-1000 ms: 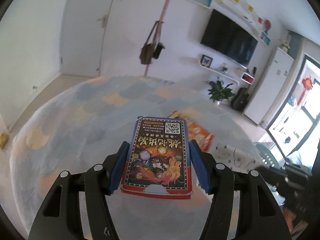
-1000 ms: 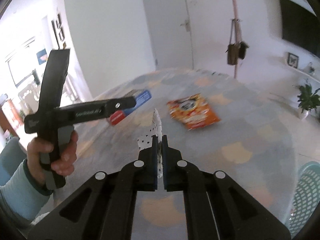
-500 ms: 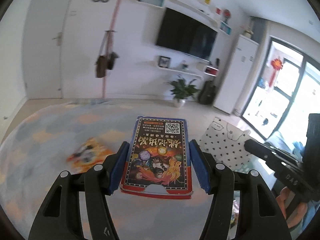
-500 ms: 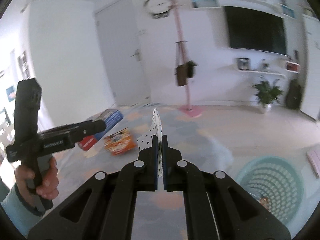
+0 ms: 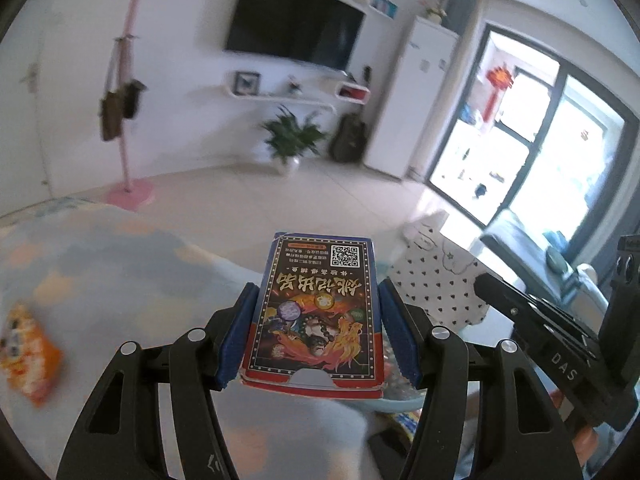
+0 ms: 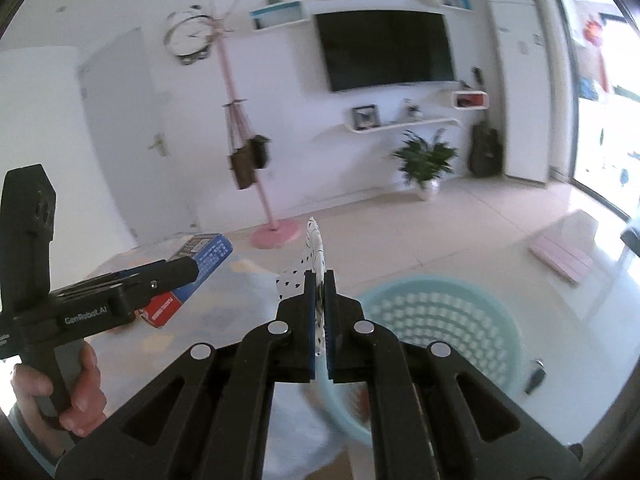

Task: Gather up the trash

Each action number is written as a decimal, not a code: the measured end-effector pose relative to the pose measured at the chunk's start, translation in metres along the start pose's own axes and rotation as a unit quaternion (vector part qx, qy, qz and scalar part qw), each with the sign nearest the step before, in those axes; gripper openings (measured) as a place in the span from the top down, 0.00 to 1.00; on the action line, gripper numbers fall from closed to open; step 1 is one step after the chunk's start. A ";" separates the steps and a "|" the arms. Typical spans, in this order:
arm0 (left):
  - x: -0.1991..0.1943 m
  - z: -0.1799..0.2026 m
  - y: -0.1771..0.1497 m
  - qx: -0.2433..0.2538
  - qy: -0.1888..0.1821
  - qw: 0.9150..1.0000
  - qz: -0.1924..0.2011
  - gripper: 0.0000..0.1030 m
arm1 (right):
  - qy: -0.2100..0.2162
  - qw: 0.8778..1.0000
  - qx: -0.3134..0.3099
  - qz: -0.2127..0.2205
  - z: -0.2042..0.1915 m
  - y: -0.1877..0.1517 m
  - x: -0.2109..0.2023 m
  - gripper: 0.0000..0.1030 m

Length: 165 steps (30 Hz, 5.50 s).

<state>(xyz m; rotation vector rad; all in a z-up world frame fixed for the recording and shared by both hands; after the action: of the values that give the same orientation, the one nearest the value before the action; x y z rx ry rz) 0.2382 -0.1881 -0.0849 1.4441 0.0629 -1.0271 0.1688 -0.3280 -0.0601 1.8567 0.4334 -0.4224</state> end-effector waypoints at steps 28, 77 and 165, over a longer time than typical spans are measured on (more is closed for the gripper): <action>0.052 0.023 -0.029 0.024 -0.016 0.998 -0.054 0.30 | -0.079 0.989 0.089 -0.084 0.084 -0.040 0.056 0.92; -0.071 -0.239 -0.076 -0.110 0.250 0.959 -0.074 0.16 | 0.092 0.980 -0.064 -0.167 -0.182 -0.100 0.111 0.51; -0.019 0.012 -0.015 0.071 0.057 0.995 0.034 0.14 | -0.114 0.990 0.049 -0.068 0.058 -0.038 0.023 0.42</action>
<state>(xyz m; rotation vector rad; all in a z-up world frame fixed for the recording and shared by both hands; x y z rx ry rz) 0.2114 -0.1845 -0.0832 1.6224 0.0242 -0.9085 0.1658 -0.3691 -0.1200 1.8541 0.3899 -0.7512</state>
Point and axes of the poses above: each gripper's, at about its wrist camera, not at the fingertips, and x roughly the way its jaws point, z to its right, y to its top, the point moved 8 cm from there along x, roughly the way its jaws point, and after that the axes turned 4 degrees about x, right-handed, at the moved point
